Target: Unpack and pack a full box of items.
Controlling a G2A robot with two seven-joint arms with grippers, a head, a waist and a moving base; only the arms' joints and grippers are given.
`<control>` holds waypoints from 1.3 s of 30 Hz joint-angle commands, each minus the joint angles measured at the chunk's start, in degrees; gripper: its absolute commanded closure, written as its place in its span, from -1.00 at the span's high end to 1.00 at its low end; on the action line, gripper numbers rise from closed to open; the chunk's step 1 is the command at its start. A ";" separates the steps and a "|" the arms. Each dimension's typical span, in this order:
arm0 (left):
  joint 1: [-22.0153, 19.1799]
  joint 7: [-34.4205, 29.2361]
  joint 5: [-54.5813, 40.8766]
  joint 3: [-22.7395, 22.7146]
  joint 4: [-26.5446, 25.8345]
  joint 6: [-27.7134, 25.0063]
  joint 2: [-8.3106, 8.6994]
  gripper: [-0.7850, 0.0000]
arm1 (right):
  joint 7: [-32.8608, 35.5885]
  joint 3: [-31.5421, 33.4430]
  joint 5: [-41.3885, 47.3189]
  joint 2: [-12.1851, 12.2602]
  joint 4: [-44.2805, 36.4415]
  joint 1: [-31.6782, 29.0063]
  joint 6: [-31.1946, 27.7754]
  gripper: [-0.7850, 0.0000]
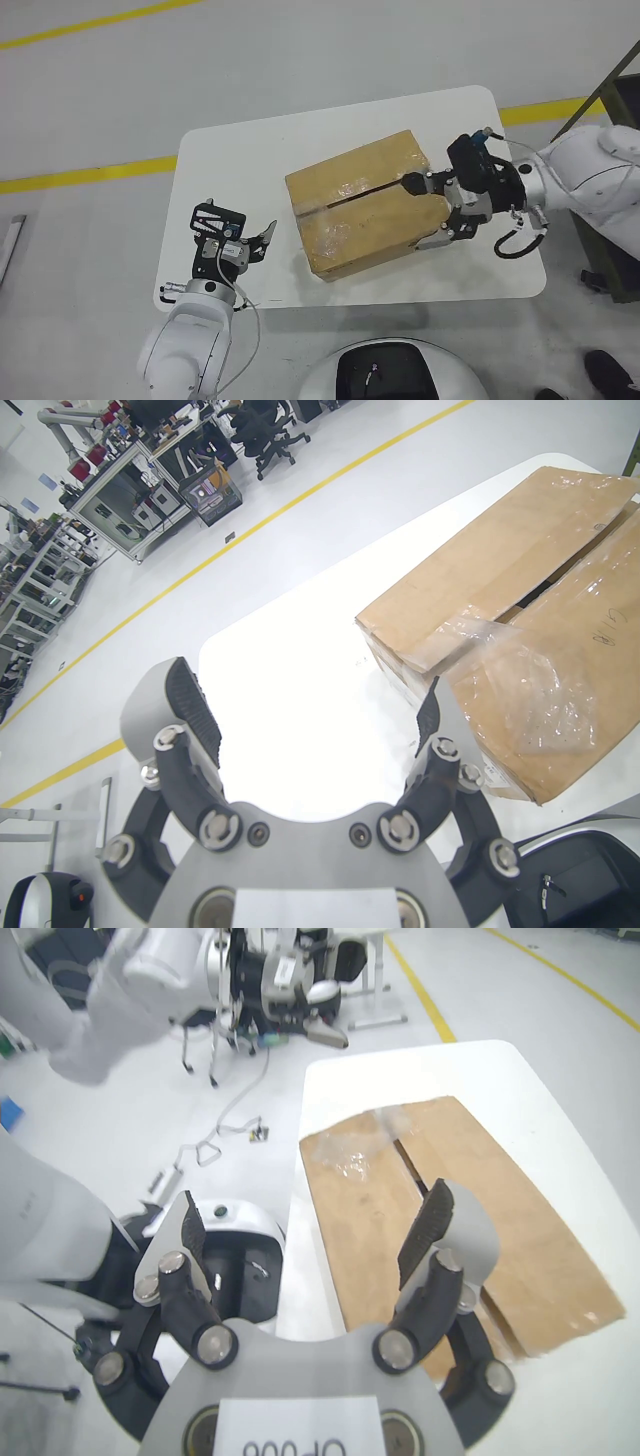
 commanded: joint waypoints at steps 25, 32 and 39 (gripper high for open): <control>1.34 1.88 0.22 -0.98 0.03 0.91 0.11 1.00 | 10.17 -9.51 0.14 -14.19 11.29 9.39 26.54 0.81; 1.34 1.88 0.22 -0.98 0.03 0.91 0.11 1.00 | 7.42 -12.09 -8.81 -19.01 12.46 10.59 28.11 0.02; 1.34 1.88 0.22 -0.98 0.03 0.91 0.11 1.00 | 7.05 -13.78 -12.89 -23.43 15.96 11.46 27.09 -0.05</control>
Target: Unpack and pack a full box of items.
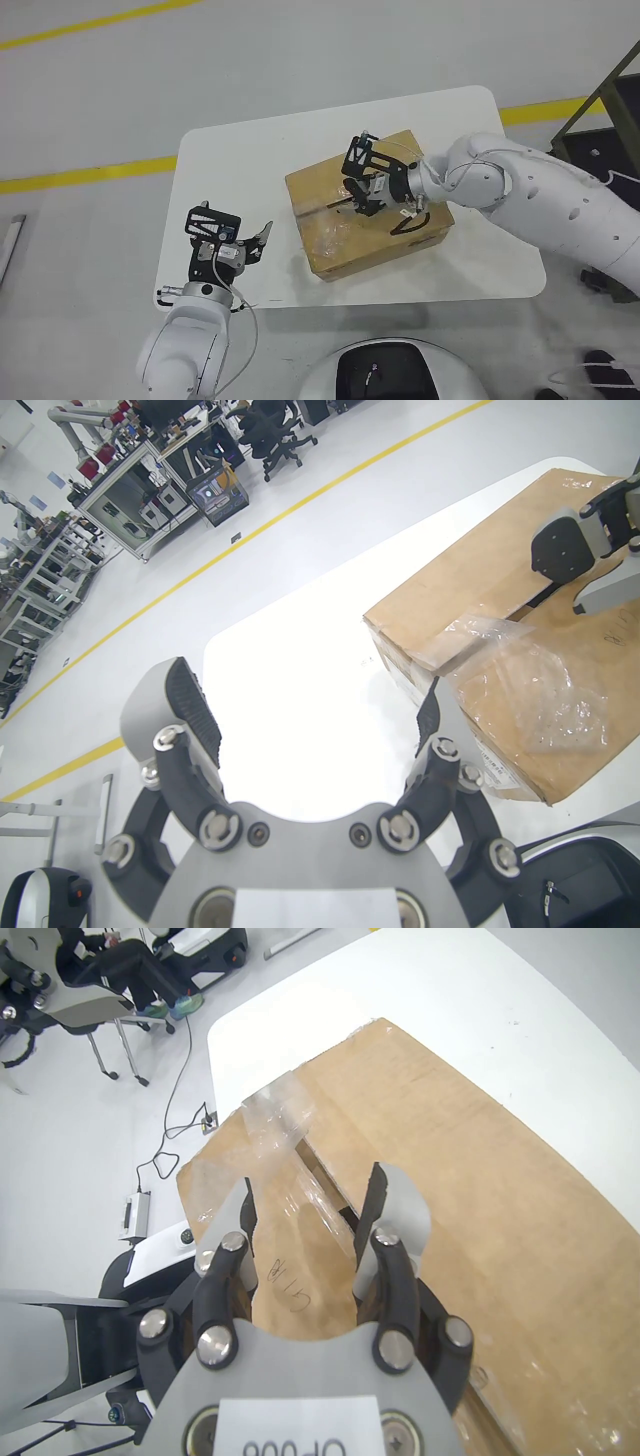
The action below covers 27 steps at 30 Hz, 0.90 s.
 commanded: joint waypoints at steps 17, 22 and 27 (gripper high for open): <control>0.00 0.00 0.00 0.00 0.00 0.00 0.00 1.00 | -0.66 2.80 -3.95 -4.35 2.67 -1.78 -3.91 0.00; 0.00 0.00 0.00 0.00 0.00 0.00 0.00 1.00 | 0.88 3.92 -5.50 -4.25 1.22 -3.27 -3.70 -0.01; 0.00 0.00 0.00 0.00 0.00 0.00 0.00 1.00 | 2.94 3.88 -11.88 -4.66 -0.85 -3.88 0.06 0.05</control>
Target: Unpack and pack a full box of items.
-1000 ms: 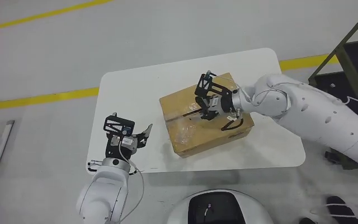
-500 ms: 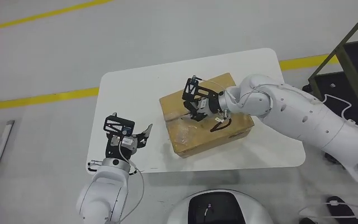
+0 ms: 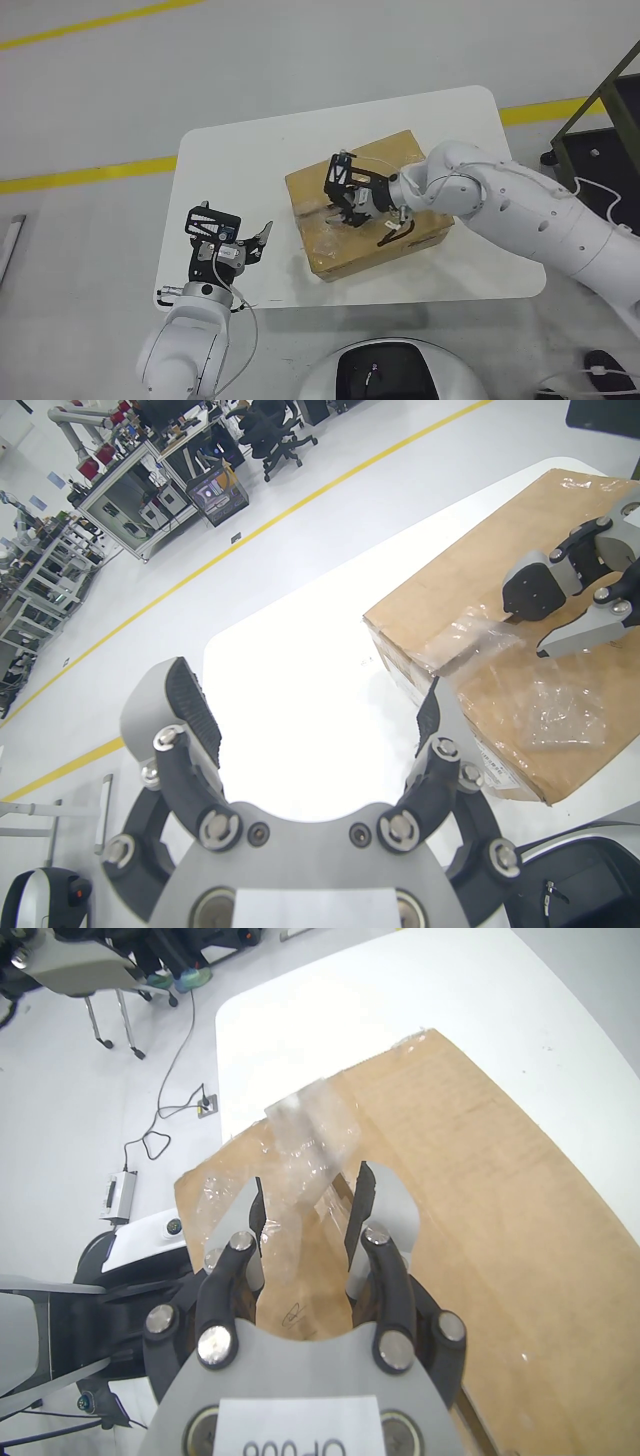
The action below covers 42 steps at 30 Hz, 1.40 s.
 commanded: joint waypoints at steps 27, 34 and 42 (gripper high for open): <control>0.00 0.00 0.00 0.00 0.00 0.00 0.00 1.00 | -7.53 4.36 -33.29 -1.49 -5.88 -1.67 4.14 -1.00; 0.00 0.00 0.00 0.00 0.00 0.00 0.00 1.00 | -7.53 4.36 -33.29 -1.49 -5.88 -1.67 4.14 -1.00; 0.00 0.00 0.00 0.00 0.00 0.00 0.00 1.00 | -8.57 4.62 -39.29 -1.25 -7.36 -2.30 4.15 -1.00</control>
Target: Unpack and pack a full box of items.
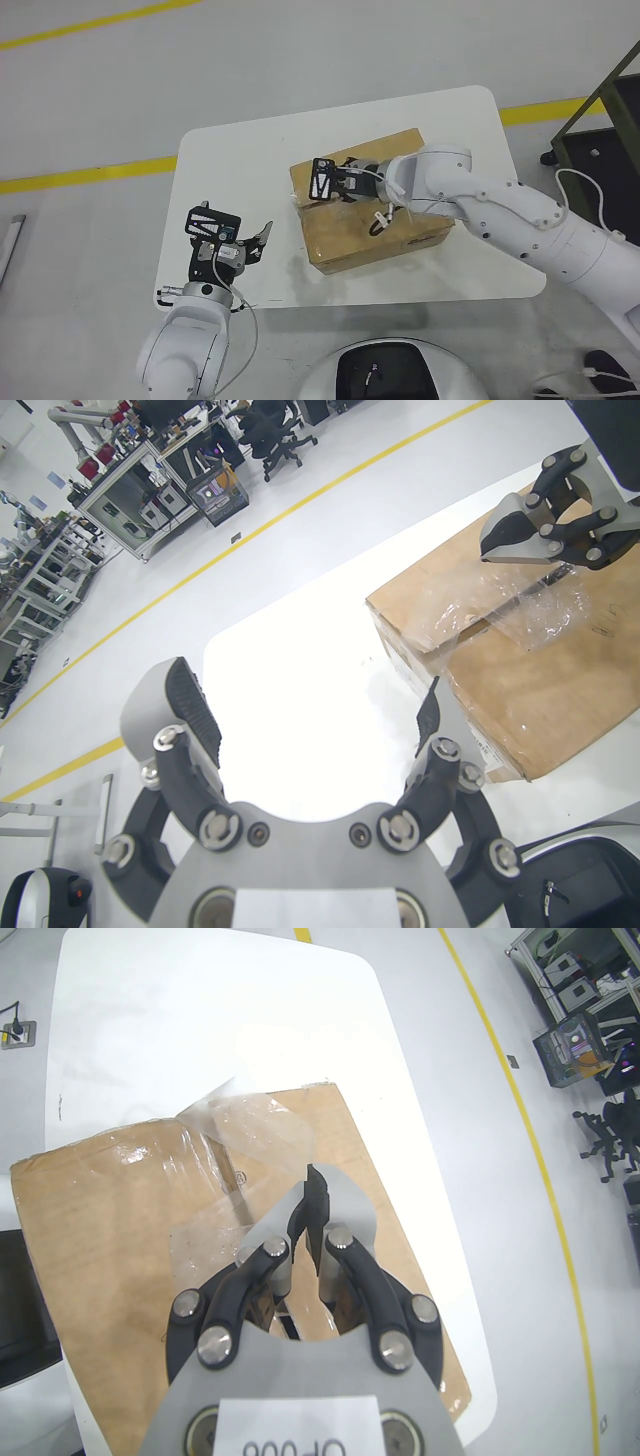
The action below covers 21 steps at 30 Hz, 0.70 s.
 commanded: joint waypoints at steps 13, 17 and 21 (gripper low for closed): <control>0.70 1.78 0.04 -0.20 0.43 0.42 0.03 1.00 | 3.88 -2.65 -37.82 0.66 -10.26 -0.51 -4.40 -0.88; 0.75 1.93 0.13 -0.18 0.57 0.56 0.04 1.00 | 1.30 -3.89 -46.13 0.54 -11.45 -1.57 -5.20 0.30; 0.56 1.93 0.35 0.01 0.68 0.64 0.05 1.00 | 0.97 -4.47 -51.69 0.10 -11.44 -2.02 -6.88 1.00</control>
